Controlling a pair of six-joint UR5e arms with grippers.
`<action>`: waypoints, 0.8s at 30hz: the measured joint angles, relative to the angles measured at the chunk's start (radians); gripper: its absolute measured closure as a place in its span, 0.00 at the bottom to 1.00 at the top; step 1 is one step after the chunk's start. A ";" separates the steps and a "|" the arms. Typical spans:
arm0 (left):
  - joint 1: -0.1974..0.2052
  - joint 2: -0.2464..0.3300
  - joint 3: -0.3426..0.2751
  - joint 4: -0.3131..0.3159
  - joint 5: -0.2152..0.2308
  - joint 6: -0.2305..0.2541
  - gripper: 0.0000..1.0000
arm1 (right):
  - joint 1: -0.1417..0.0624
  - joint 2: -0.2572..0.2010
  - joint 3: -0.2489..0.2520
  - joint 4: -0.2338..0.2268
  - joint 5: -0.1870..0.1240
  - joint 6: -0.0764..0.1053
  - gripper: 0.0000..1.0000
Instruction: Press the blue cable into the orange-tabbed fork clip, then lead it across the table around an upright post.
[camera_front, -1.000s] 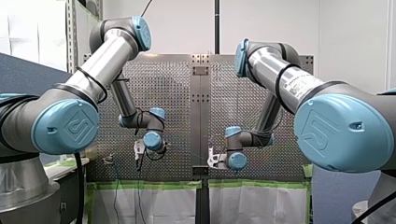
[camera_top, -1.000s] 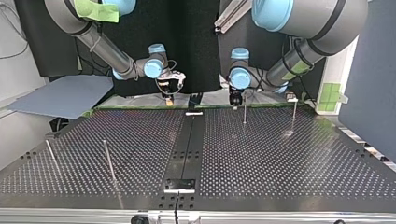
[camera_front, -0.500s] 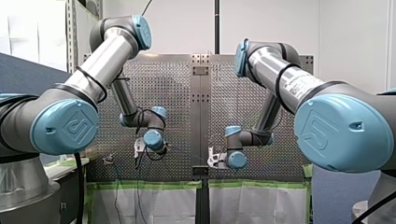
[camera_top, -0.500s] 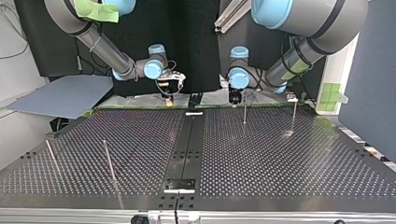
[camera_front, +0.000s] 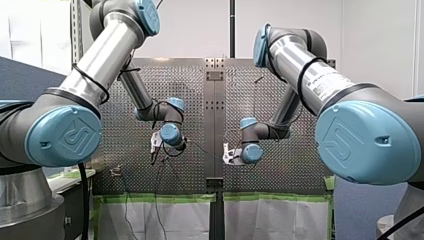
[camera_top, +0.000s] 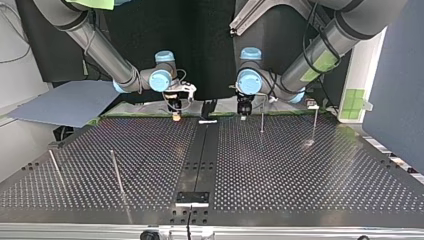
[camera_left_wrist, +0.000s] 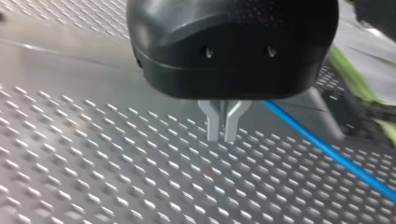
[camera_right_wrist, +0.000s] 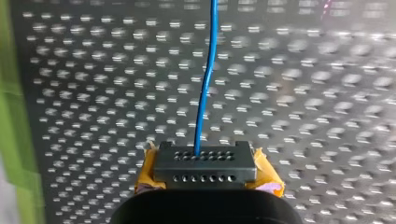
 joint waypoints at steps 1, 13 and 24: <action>-0.005 0.009 0.000 0.000 -0.001 -0.001 1.00 | 0.000 -0.008 0.000 0.005 0.001 0.000 1.00; -0.053 0.116 0.000 -0.018 -0.049 -0.022 1.00 | 0.001 -0.124 0.002 0.071 0.003 0.004 1.00; -0.077 0.191 0.000 -0.042 -0.071 -0.045 1.00 | 0.002 -0.241 0.002 0.113 0.003 0.007 1.00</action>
